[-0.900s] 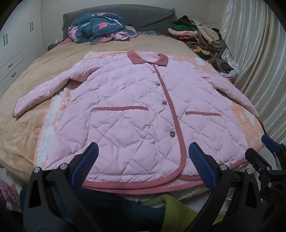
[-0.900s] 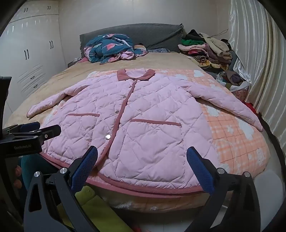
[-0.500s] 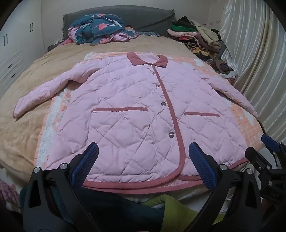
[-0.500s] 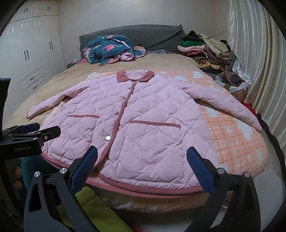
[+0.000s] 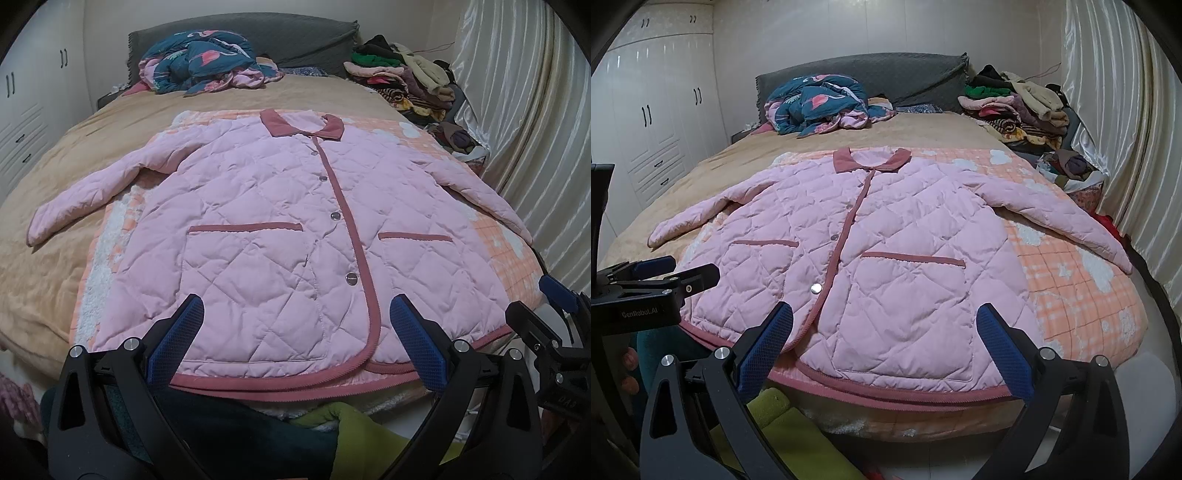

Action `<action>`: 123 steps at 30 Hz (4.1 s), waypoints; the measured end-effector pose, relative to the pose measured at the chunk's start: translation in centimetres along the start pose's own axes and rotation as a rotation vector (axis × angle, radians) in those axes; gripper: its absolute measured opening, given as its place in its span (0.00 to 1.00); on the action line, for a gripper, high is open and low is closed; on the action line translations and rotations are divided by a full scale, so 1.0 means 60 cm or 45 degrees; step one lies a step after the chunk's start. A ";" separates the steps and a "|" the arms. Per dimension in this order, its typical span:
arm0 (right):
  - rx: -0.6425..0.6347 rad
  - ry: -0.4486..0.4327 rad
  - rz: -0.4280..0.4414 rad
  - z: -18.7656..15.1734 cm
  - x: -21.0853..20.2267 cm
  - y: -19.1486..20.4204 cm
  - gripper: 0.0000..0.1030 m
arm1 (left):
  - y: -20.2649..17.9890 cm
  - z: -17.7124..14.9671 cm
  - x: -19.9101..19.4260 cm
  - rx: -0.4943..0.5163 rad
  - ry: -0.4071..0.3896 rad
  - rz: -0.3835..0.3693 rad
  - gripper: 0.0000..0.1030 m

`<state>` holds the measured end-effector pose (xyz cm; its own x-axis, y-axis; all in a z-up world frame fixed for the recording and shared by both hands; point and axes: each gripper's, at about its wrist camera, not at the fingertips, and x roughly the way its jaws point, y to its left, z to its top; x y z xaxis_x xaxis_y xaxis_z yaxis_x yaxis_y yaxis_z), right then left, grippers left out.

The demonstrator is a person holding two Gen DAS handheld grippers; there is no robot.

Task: Fold large clothes

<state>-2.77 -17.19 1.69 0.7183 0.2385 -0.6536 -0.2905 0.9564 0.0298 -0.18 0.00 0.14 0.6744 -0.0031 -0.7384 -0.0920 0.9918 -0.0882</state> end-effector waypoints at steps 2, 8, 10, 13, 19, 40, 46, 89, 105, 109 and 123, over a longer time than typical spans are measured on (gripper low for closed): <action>0.002 -0.002 0.002 0.000 -0.001 -0.001 0.96 | 0.000 0.000 0.000 0.001 0.000 0.001 0.92; 0.002 -0.004 0.002 -0.001 0.001 -0.003 0.96 | 0.000 -0.001 0.000 0.001 -0.002 0.001 0.92; 0.000 -0.003 0.001 0.001 0.000 0.000 0.96 | 0.000 -0.001 0.000 0.002 -0.003 0.002 0.92; -0.002 -0.004 0.003 0.000 0.002 -0.001 0.96 | 0.000 -0.001 0.000 0.002 -0.002 0.000 0.92; 0.002 -0.001 0.004 0.000 0.002 -0.001 0.96 | 0.000 -0.001 0.000 0.003 -0.004 0.002 0.92; 0.004 0.006 0.004 0.003 0.006 -0.001 0.96 | -0.007 0.016 -0.010 0.010 -0.006 0.012 0.92; 0.006 0.003 0.013 0.010 0.012 -0.003 0.96 | -0.006 0.027 -0.006 0.007 -0.001 0.018 0.92; 0.181 -0.098 -0.078 0.159 0.126 -0.122 0.96 | -0.063 0.205 0.110 0.041 0.002 -0.033 0.92; 0.306 -0.140 -0.199 0.184 0.142 -0.218 0.96 | -0.132 0.265 0.162 0.106 0.026 -0.080 0.92; 0.351 -0.151 -0.209 0.190 0.145 -0.244 0.96 | -0.151 0.280 0.172 0.115 0.020 -0.089 0.92; 0.563 -0.135 -0.304 0.180 0.172 -0.370 0.96 | -0.209 0.318 0.222 0.147 0.024 -0.074 0.92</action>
<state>17.91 -34.12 2.47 0.7986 -0.0012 -0.6018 0.1680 0.9607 0.2210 23.94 -10.03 4.17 0.6622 -0.0626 -0.7467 0.0329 0.9980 -0.0544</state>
